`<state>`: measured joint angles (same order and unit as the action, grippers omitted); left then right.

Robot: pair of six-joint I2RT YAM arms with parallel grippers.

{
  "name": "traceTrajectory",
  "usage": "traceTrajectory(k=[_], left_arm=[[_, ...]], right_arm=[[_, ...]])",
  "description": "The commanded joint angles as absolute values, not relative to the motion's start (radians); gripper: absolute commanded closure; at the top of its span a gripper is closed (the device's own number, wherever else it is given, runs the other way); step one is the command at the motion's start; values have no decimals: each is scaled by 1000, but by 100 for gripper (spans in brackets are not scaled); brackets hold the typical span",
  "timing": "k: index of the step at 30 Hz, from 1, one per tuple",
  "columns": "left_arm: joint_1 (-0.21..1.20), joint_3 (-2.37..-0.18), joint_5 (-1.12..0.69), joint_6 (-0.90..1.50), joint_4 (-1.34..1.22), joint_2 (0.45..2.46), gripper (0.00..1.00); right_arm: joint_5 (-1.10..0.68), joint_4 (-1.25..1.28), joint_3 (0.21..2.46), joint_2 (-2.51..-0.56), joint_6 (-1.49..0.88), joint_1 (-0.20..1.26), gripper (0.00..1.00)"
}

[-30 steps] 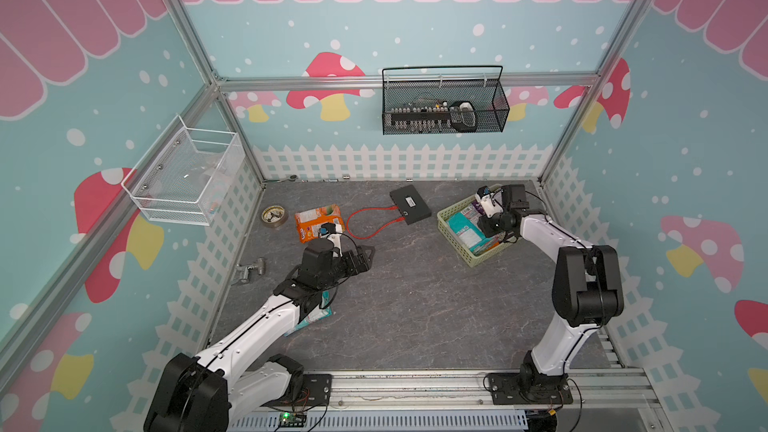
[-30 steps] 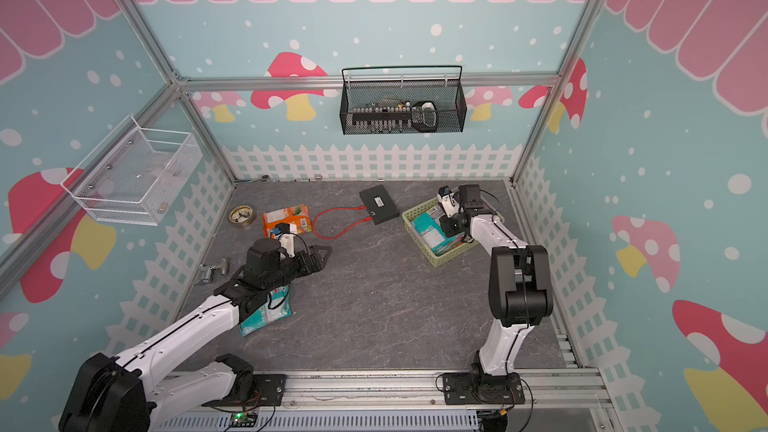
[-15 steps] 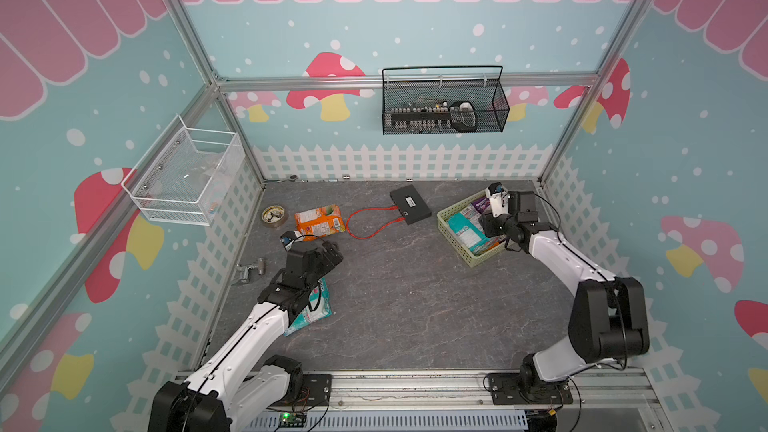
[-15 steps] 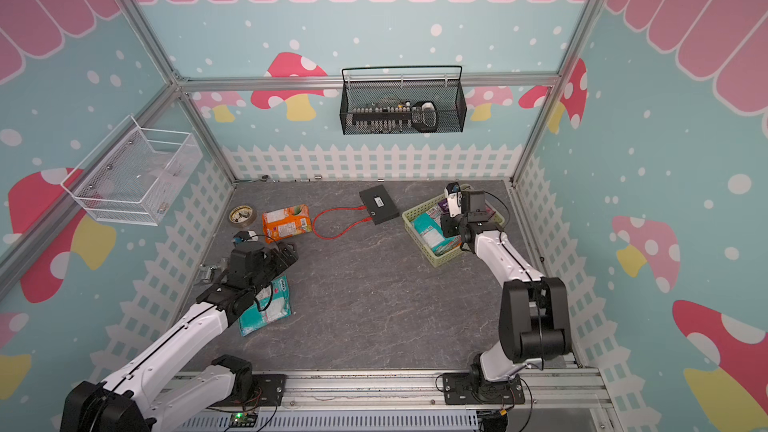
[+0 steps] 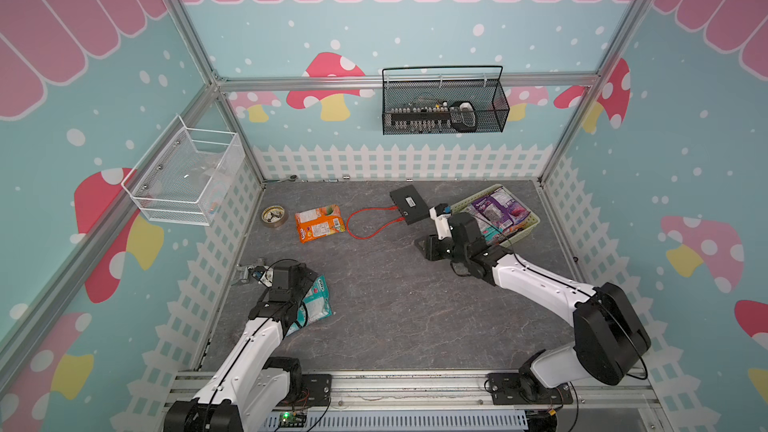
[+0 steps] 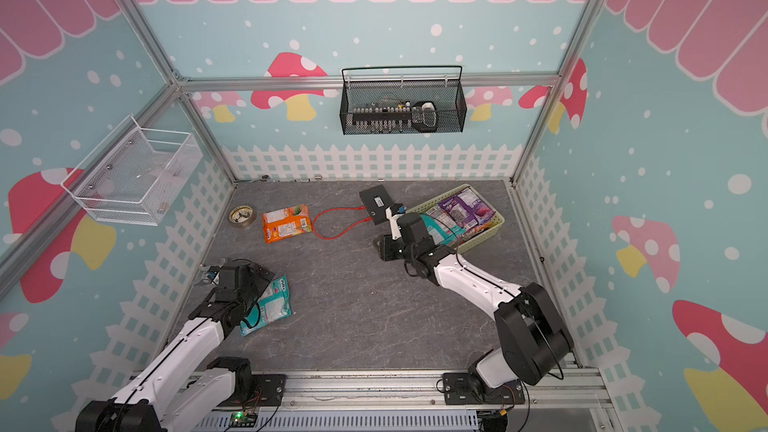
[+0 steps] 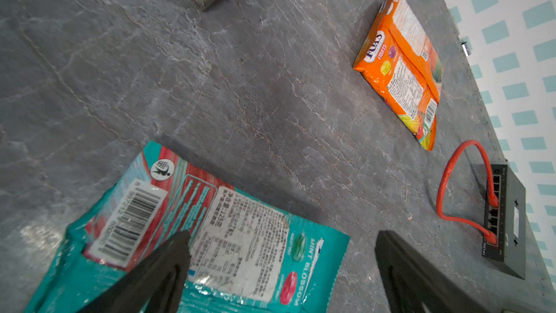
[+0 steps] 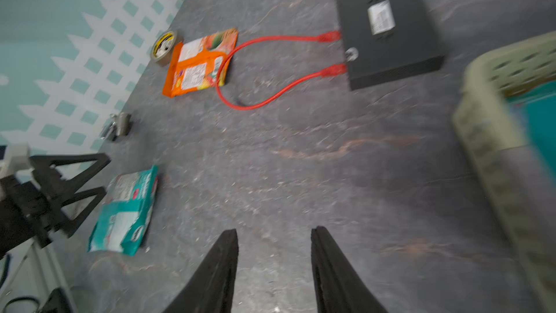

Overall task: Put the candies in the basket
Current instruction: Move the candy to the center of the board.

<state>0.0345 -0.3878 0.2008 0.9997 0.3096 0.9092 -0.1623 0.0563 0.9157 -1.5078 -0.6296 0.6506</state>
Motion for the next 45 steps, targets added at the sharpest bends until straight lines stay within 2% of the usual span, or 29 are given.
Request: traceTrajectory(k=[1, 7, 14, 24, 36, 39, 45], left_arm=[[29, -362, 164, 1013, 317, 897, 1], [28, -339, 85, 1041, 302, 904, 1], [24, -342, 36, 1074, 291, 913, 1], [24, -350, 20, 1091, 282, 909, 1], [25, -386, 20, 1074, 277, 909, 1], [25, -389, 20, 1071, 278, 897, 1], [24, -440, 59, 1000, 286, 891, 1]], right_arm=[[-143, 225, 873, -1556, -776, 751, 54], [-180, 489, 860, -1697, -776, 958, 53], [-186, 523, 1009, -1889, -731, 1103, 54], [-183, 415, 1225, -2118, -776, 1155, 55], [-176, 330, 1298, -2193, -813, 1155, 57], [-175, 325, 1294, -2193, -816, 1149, 62], [-127, 318, 1247, -2140, -751, 1132, 95]])
